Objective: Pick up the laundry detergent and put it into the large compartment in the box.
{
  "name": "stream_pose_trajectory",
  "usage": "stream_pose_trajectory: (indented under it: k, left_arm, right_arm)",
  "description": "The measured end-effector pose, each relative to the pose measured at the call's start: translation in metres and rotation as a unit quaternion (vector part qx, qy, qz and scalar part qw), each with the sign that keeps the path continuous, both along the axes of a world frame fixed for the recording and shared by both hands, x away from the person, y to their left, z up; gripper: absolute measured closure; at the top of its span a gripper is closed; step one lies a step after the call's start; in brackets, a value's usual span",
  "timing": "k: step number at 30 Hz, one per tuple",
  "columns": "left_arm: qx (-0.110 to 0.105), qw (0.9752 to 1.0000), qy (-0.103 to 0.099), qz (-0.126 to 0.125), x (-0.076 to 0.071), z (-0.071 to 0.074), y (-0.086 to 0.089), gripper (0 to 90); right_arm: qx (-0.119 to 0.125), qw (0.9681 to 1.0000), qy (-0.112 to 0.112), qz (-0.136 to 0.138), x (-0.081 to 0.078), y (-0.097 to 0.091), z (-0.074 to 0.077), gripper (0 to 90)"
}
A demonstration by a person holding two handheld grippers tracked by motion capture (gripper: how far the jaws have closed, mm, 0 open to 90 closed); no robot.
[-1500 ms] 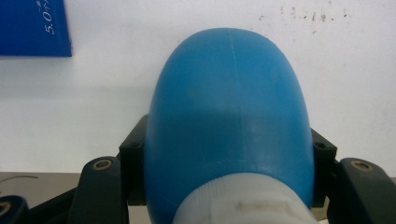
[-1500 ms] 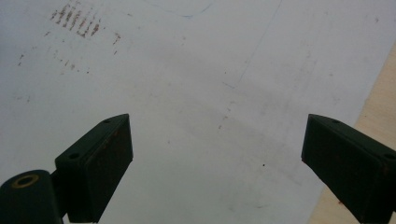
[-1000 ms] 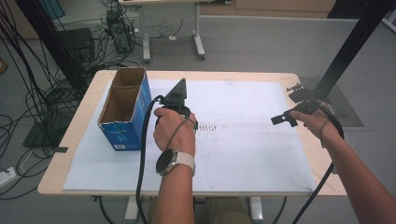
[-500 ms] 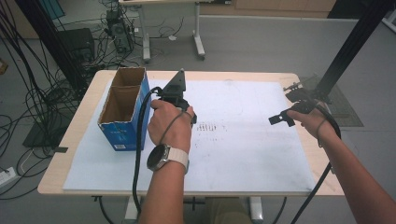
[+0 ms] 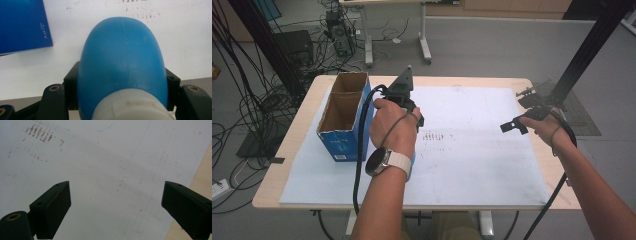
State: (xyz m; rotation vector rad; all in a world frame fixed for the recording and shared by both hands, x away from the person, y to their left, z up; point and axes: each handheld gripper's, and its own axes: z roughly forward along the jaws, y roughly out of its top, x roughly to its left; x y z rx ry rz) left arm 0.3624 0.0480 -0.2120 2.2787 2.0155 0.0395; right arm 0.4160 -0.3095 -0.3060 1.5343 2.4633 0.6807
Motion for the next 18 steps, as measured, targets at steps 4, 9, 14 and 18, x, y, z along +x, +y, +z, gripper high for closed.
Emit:
stream_pose_trajectory:
  k: [4, 9, 14, 18]
  left_arm:
    - [-0.006, 0.9999, -0.009, -0.004, 0.001, 0.007, 0.001, 37.9]
    - [-0.002, 0.9999, -0.013, -0.007, 0.002, 0.014, 0.001, 37.9]
    - [0.001, 0.9998, -0.015, -0.009, 0.001, 0.022, 0.004, 37.9]
    - [0.004, 0.9998, -0.016, -0.012, 0.001, 0.031, 0.006, 37.9]
  right_arm:
    - [0.001, 1.0000, 0.001, -0.001, 0.001, -0.001, -0.001, 8.7]
    - [0.003, 1.0000, 0.001, -0.004, 0.002, -0.003, 0.000, 8.7]
    - [0.004, 1.0000, -0.001, -0.005, 0.003, -0.004, 0.003, 8.7]
    - [0.005, 1.0000, -0.004, -0.006, 0.003, -0.004, 0.009, 8.7]
